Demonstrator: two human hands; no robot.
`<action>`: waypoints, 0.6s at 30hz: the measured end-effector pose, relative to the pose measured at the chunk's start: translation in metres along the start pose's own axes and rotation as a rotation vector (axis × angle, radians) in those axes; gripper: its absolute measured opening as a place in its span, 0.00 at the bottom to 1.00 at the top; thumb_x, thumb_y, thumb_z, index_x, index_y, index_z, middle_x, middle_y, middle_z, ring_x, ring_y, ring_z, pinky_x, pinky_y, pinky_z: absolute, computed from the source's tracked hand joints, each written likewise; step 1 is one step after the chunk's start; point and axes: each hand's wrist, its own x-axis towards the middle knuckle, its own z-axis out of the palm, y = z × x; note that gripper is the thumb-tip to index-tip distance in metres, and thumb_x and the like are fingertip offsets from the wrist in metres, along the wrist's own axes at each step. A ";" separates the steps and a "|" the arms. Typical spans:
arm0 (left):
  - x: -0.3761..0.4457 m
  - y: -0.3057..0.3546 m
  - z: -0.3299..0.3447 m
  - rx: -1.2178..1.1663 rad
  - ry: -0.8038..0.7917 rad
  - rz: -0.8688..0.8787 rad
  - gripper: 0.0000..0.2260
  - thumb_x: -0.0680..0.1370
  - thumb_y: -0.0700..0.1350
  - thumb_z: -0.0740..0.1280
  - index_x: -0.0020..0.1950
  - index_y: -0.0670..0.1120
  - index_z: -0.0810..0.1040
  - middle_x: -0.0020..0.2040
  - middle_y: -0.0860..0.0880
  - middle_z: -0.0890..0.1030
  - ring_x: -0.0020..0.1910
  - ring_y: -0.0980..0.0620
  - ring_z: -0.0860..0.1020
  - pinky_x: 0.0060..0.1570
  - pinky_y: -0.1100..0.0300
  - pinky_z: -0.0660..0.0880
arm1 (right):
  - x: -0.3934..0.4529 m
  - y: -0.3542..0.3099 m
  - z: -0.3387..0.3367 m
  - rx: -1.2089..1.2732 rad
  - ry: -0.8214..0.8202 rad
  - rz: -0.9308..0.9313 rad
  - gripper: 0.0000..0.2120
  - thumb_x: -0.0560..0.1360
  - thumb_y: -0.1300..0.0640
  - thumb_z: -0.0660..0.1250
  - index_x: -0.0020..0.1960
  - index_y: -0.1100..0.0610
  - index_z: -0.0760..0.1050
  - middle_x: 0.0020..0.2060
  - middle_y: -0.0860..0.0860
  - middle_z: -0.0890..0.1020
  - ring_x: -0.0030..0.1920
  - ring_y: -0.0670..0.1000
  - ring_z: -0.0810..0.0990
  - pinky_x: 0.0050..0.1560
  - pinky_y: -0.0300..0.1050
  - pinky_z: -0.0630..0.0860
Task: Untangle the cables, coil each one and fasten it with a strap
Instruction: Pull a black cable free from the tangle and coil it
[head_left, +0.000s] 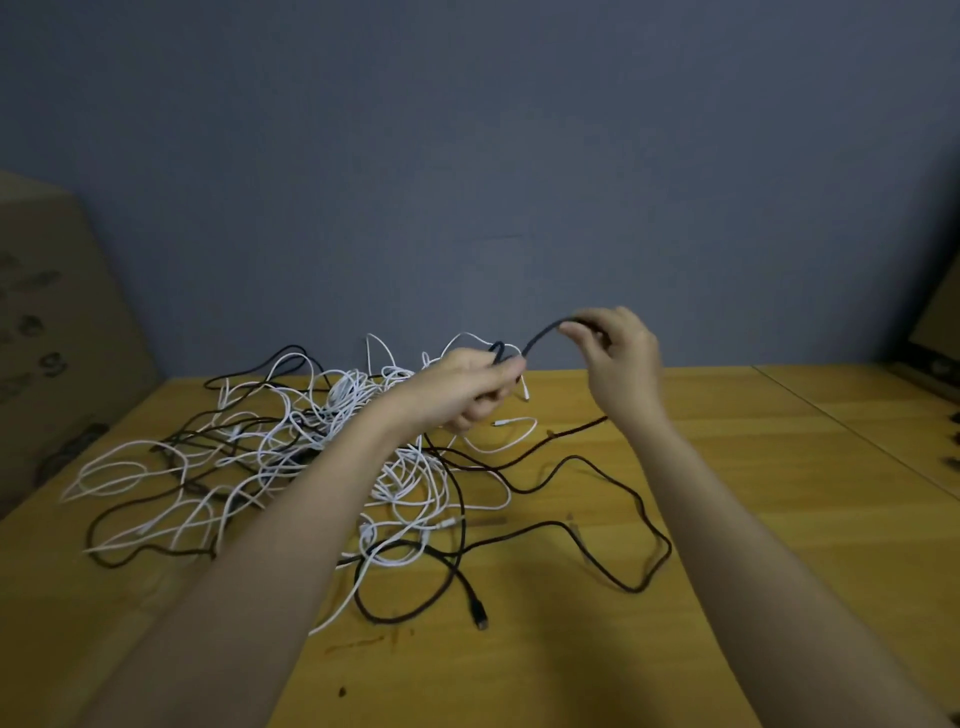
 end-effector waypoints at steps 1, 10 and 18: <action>0.000 0.003 0.000 -0.186 -0.023 0.027 0.15 0.79 0.54 0.59 0.36 0.47 0.66 0.22 0.55 0.61 0.19 0.58 0.56 0.20 0.67 0.54 | 0.000 -0.003 0.007 0.073 -0.009 0.049 0.10 0.77 0.48 0.66 0.50 0.53 0.82 0.41 0.48 0.79 0.42 0.46 0.76 0.39 0.39 0.70; 0.023 0.015 -0.004 -0.632 0.466 0.298 0.07 0.84 0.42 0.52 0.50 0.44 0.68 0.32 0.51 0.71 0.22 0.58 0.66 0.29 0.65 0.66 | -0.066 0.000 0.066 0.214 -0.634 0.167 0.19 0.82 0.59 0.55 0.72 0.51 0.65 0.41 0.52 0.80 0.29 0.46 0.71 0.34 0.47 0.71; 0.031 -0.023 -0.020 0.652 0.329 -0.064 0.14 0.83 0.54 0.52 0.61 0.44 0.62 0.45 0.49 0.80 0.41 0.51 0.78 0.47 0.53 0.73 | -0.057 -0.015 0.032 0.339 -0.496 0.035 0.06 0.78 0.56 0.65 0.53 0.56 0.79 0.29 0.44 0.75 0.27 0.43 0.67 0.30 0.39 0.65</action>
